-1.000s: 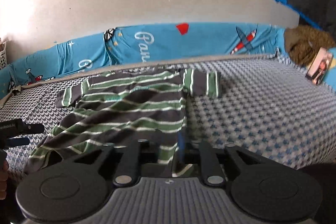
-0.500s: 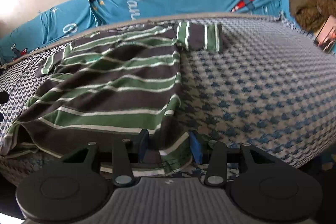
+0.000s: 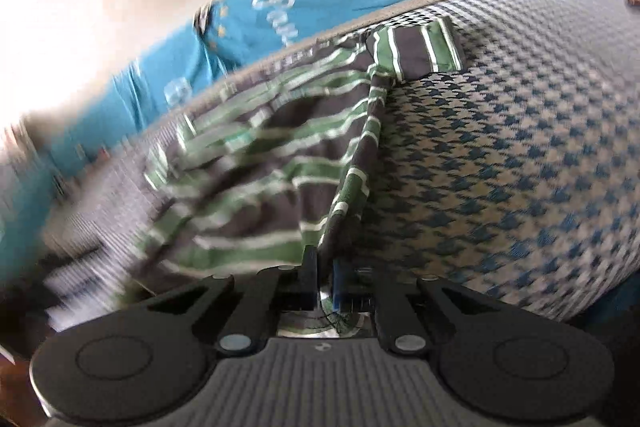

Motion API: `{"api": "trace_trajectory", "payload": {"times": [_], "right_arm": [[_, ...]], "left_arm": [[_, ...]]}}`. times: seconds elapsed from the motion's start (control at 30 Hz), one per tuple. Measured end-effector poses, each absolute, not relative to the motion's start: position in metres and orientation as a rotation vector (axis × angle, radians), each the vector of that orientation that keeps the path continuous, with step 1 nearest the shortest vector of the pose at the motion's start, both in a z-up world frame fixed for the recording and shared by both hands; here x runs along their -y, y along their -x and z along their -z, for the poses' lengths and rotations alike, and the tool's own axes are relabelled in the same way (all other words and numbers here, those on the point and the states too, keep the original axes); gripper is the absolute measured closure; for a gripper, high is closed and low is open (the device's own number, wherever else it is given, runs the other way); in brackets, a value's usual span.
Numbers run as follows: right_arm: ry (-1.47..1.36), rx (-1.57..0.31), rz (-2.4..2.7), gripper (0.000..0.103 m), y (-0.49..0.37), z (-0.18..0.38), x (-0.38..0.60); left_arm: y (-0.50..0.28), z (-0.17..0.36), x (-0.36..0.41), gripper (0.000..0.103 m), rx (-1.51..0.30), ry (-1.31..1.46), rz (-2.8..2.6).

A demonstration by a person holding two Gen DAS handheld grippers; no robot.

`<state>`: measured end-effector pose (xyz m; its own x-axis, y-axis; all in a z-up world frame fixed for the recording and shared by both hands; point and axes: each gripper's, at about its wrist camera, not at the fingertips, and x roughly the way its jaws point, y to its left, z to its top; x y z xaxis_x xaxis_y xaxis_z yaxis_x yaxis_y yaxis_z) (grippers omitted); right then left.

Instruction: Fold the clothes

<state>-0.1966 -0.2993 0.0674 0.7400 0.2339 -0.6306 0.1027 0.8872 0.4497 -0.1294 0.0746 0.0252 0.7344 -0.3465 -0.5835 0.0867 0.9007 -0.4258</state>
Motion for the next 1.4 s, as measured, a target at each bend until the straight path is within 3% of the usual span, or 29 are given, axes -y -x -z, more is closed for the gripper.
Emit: {"api": "trace_trajectory", "payload": {"times": [0.23, 0.47, 0.57, 0.87, 1.17, 1.4], "right_arm": [[-0.462, -0.652, 0.07, 0.096, 0.207, -0.102, 0.311], [-0.199, -0.701, 0.251, 0.095, 0.177, -0.064, 0.305], [-0.126, -0.688, 0.327, 0.077, 0.176, -0.056, 0.303], [-0.076, -0.62, 0.228, 0.068, 0.204, -0.071, 0.286], [-0.092, -0.703, -0.148, 0.067, 0.218, -0.054, 0.242], [-0.017, -0.724, -0.305, 0.061, 0.216, -0.044, 0.209]], "left_arm": [[0.129, -0.025, -0.072, 0.0, -0.716, 0.371, 0.25], [0.131, -0.025, -0.07, 0.0, -0.72, 0.35, 0.249], [0.13, -0.024, -0.07, 0.0, -0.726, 0.35, 0.249], [0.143, -0.03, -0.06, 0.0, -0.719, 0.312, 0.332], [0.166, -0.034, -0.048, 0.0, -0.727, 0.269, 0.398], [0.175, -0.034, -0.052, 0.0, -0.739, 0.277, 0.396]]}}
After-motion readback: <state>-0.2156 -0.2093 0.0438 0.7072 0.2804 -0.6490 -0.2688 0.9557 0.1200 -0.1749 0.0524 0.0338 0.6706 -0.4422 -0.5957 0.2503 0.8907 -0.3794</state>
